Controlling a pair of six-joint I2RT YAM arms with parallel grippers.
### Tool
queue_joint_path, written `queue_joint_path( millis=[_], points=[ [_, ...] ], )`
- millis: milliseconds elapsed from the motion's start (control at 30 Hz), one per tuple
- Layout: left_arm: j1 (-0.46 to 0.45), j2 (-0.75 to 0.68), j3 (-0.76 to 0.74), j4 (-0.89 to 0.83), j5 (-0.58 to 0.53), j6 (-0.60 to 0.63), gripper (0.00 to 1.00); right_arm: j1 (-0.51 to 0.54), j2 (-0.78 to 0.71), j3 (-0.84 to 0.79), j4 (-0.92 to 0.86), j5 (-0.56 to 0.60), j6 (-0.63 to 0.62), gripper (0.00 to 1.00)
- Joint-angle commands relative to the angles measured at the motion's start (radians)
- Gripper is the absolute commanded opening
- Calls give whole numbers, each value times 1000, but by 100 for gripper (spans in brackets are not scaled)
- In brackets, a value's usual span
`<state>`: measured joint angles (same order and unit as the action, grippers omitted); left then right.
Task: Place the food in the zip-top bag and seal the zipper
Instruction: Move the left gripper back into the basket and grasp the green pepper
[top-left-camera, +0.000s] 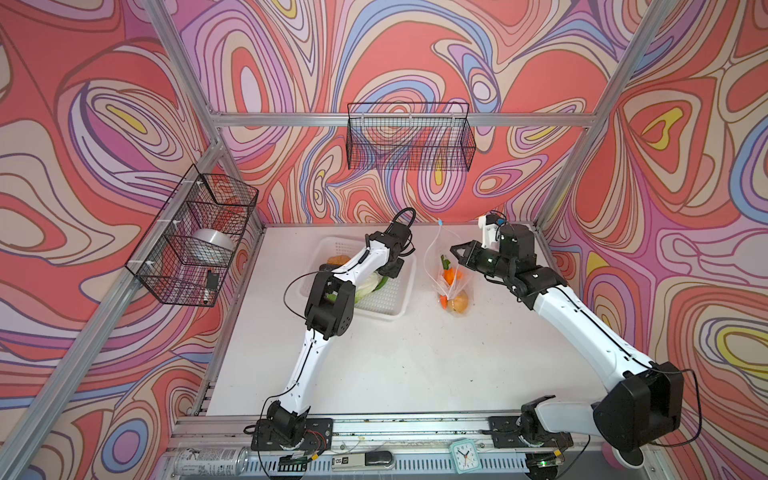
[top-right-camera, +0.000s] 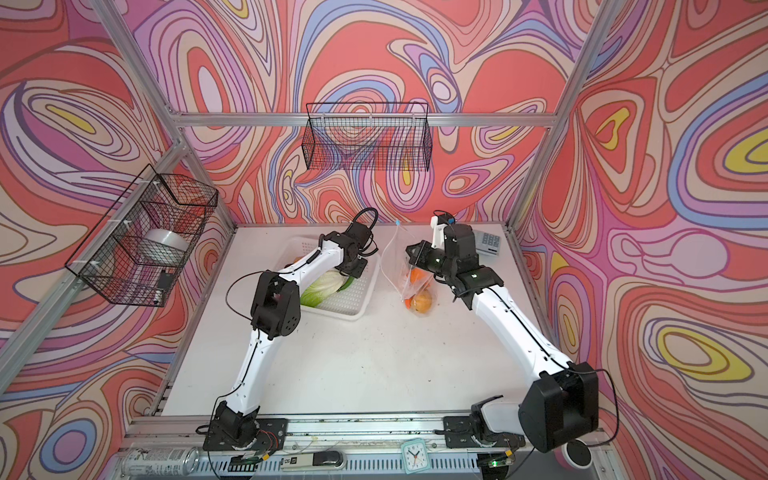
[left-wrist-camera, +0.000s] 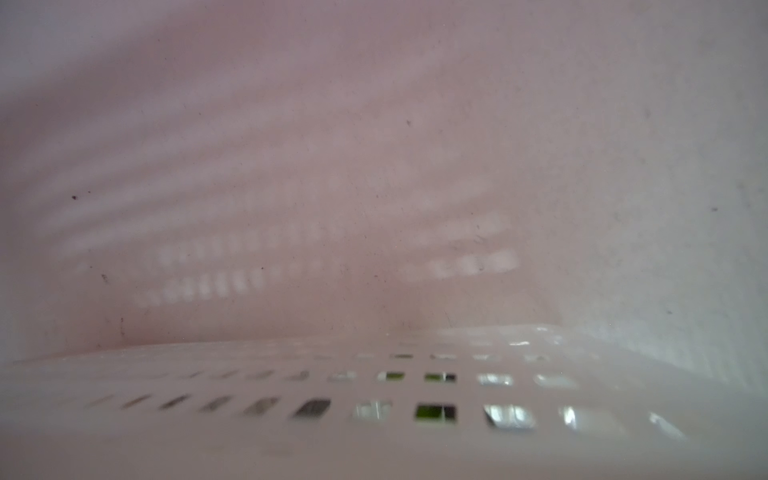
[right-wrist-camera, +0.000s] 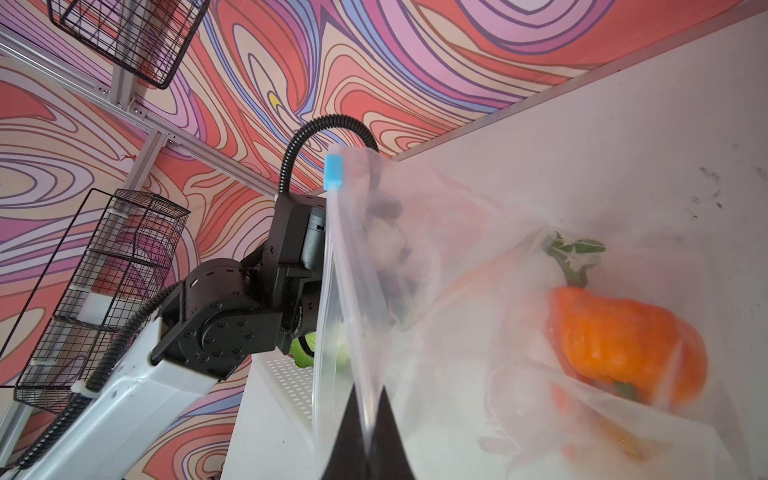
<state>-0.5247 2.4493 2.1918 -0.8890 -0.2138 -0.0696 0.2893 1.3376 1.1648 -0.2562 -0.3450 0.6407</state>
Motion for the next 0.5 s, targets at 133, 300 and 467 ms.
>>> queue_joint_path(
  millis=[133, 300, 467],
  points=[
    [-6, 115, 58, -173, 31, 31, 42, -2, -18, 19, -5, 13, -8, 0],
    [-6, 143, 62, -174, 73, 20, 34, -2, -20, 24, -7, 15, -10, 0],
    [-5, 129, 59, -181, 70, 17, 25, -3, -15, 27, -5, 14, -10, 0]
  ],
)
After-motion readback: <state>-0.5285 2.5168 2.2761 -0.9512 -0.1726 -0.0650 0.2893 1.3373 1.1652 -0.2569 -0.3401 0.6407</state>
